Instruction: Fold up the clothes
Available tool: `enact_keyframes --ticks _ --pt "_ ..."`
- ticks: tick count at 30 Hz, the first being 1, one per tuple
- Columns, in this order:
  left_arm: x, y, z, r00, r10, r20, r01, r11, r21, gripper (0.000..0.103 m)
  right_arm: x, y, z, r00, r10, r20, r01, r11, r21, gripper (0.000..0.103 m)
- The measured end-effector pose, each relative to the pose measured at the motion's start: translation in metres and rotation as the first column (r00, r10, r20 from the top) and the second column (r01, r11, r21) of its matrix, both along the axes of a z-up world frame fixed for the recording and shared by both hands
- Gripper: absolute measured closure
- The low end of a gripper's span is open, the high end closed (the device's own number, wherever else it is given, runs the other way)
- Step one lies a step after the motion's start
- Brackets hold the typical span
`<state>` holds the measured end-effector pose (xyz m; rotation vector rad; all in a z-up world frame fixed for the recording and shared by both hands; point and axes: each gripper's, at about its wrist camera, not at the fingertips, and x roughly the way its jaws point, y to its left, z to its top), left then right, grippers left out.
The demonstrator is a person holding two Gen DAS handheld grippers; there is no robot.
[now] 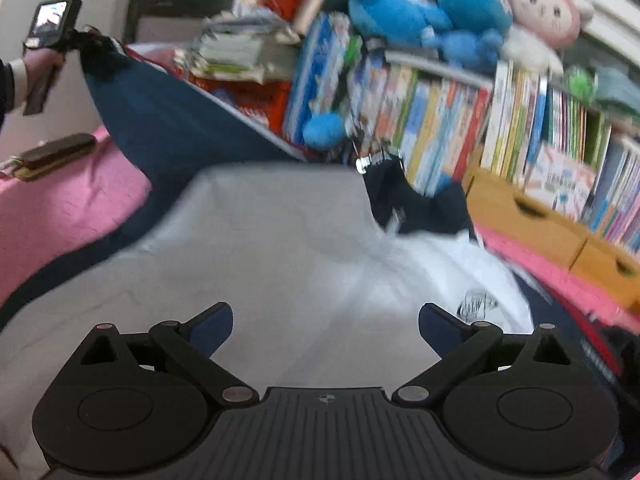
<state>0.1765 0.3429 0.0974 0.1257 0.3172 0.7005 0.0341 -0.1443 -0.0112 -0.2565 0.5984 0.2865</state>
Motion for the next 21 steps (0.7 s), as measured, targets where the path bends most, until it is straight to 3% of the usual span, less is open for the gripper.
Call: enact_keyframes --ticks 2,6,8,10,12,15,16,18,20,21 --pt "0.014 0.007 -0.016 0.998 -0.001 -0.057 0.0 1.0 -0.007 0.086 0.008 -0.002 -0.015 0.998 -0.019 -0.059 0.021 0.999 0.033 0.003" --pt "0.03 0.017 -0.059 0.981 -0.017 -0.191 -0.007 0.992 -0.124 0.083 0.017 -0.005 -0.037 0.991 -0.041 -0.124 0.05 0.997 0.065 0.002" --pt "0.032 0.019 -0.08 0.958 -0.036 -0.283 -0.014 0.984 -0.175 0.075 0.019 -0.009 -0.041 0.991 -0.046 -0.129 0.058 0.994 0.093 0.0" --pt "0.026 0.018 -0.091 0.947 -0.06 -0.315 0.0 0.982 -0.189 0.06 0.021 -0.014 -0.045 0.99 -0.05 -0.13 0.067 0.989 0.131 0.0" --pt "0.013 0.02 -0.092 0.956 -0.081 -0.283 0.018 0.976 -0.216 0.056 0.022 -0.016 -0.047 0.99 -0.05 -0.13 0.07 0.987 0.148 0.0" --pt "-0.023 0.021 -0.074 0.997 -0.037 -0.069 0.012 0.945 -0.328 0.056 0.023 -0.014 -0.047 0.99 -0.052 -0.129 0.07 0.987 0.145 0.0" --pt "-0.04 0.017 -0.068 1.0 -0.006 0.021 0.013 0.931 -0.364 0.056 0.023 -0.014 -0.047 0.99 -0.052 -0.129 0.071 0.987 0.144 0.0" --pt "-0.059 -0.002 -0.057 0.994 -0.016 0.11 0.057 0.921 -0.385 0.06 0.023 -0.013 -0.046 0.99 -0.053 -0.129 0.072 0.987 0.143 0.0" --pt "-0.067 -0.042 -0.048 0.976 -0.168 0.14 0.21 0.902 -0.378 0.061 0.024 -0.013 -0.046 0.99 -0.054 -0.129 0.072 0.987 0.142 0.0" --pt "-0.07 -0.064 -0.044 0.955 -0.256 0.15 0.294 0.881 -0.372 0.061 0.024 -0.013 -0.046 0.99 -0.054 -0.128 0.072 0.987 0.142 0.0"
